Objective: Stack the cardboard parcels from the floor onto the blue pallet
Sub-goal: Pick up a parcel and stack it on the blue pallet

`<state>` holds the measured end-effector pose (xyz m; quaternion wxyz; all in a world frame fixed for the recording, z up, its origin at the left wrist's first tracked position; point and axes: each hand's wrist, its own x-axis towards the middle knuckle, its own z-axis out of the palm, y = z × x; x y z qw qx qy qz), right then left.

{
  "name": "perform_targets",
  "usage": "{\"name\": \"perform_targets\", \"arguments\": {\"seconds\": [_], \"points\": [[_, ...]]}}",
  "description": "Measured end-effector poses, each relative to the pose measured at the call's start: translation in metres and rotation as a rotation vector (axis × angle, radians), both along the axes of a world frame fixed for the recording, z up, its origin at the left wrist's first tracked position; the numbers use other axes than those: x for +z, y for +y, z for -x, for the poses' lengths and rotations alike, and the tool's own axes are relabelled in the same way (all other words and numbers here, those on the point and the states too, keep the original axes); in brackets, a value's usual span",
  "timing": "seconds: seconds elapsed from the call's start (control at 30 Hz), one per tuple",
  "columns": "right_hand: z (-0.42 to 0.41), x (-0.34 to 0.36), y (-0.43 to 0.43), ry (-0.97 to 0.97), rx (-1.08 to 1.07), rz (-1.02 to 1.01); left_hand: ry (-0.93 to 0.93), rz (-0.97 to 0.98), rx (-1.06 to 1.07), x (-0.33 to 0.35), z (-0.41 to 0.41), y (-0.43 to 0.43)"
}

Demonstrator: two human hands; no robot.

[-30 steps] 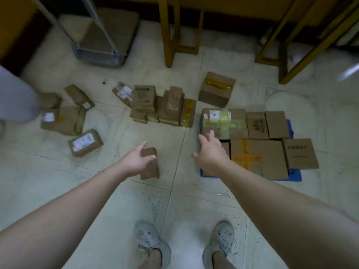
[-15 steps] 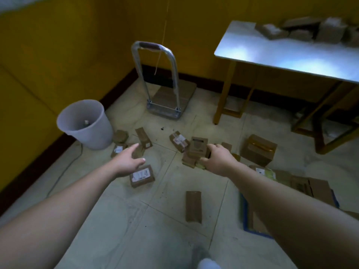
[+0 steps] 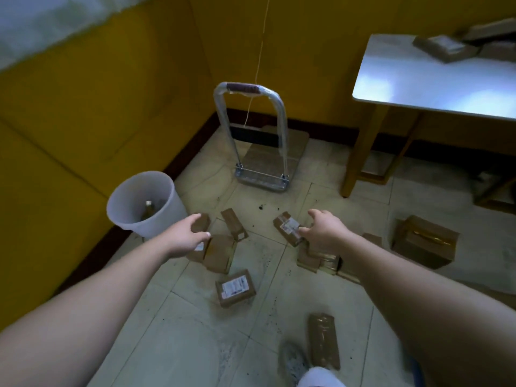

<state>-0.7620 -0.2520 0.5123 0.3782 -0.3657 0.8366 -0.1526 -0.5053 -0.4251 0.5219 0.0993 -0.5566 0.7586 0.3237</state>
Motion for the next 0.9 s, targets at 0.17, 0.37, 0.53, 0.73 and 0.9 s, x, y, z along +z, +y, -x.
{"name": "perform_targets", "arguments": {"seconds": [0.17,0.37,0.53,0.73,0.9], "points": [[-0.011,-0.015,-0.063,-0.023,-0.037,-0.031,-0.009,-0.061,-0.019,-0.021,-0.002,-0.059],[-0.043,-0.059,-0.15,-0.025,-0.118,-0.106,-0.046,-0.157,-0.099,-0.074,-0.019,-0.16],[-0.09,-0.12,-0.237,-0.025,-0.22,-0.212,-0.073,-0.241,-0.155,-0.142,-0.042,-0.264],[-0.136,-0.244,-0.333,-0.14,-0.224,-0.237,-0.076,-0.338,-0.117,-0.263,-0.049,-0.334],[-0.148,-0.407,-0.376,-0.191,-0.162,-0.258,-0.105,-0.383,-0.062,-0.418,-0.048,-0.351]]}}
